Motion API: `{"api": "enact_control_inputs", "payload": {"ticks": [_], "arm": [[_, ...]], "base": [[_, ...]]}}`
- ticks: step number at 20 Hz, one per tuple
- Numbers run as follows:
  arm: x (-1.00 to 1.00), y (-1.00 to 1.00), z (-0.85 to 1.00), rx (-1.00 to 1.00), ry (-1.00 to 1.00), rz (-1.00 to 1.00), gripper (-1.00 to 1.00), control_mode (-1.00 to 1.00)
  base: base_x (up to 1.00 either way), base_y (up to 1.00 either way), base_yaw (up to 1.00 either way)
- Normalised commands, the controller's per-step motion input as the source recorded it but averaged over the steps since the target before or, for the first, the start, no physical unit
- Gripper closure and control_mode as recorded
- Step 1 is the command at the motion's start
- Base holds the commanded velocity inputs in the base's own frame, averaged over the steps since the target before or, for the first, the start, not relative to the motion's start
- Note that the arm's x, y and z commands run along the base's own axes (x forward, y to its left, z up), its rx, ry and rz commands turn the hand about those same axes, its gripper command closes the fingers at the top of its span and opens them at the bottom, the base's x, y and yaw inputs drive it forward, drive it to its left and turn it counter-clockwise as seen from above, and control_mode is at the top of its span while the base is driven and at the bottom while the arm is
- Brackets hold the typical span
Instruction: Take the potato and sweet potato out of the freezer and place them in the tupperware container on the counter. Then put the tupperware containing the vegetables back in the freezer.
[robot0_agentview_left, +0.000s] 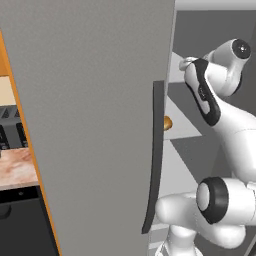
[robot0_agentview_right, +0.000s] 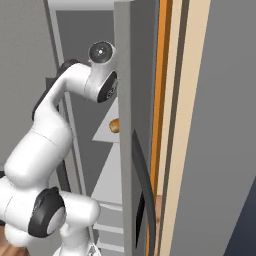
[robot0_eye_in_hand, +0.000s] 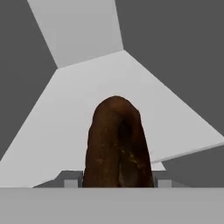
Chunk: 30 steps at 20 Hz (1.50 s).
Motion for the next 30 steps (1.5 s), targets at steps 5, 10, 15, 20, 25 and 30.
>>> {"api": "enact_control_inputs", "payload": {"ticks": [5, 10, 15, 20, 25, 30], "arm": [[-1.0, 0.14, 0.12, 0.0, 0.0, -0.02, 1.0, -1.0], [-1.0, 0.2, 0.12, 0.0, 0.04, -0.03, 1.0, -1.0], [-1.0, 0.25, 0.01, 0.0, 0.11, -0.02, 1.0, -1.0], [-1.0, 0.31, 0.0, 0.0, 0.18, 0.0, 1.0, -1.0], [-0.8, 0.28, -0.01, 0.0, 0.2, 0.0, 1.0, -1.0], [-0.26, 0.21, -0.15, 0.0, 0.23, 0.0, 1.0, -1.0]], "base": [[0.0, 0.0, 0.0], [0.0, 0.0, 0.0], [0.0, 0.0, 0.0], [0.0, 0.0, 0.0], [0.0, 0.0, 0.0], [0.0, 0.0, 0.0]]}}
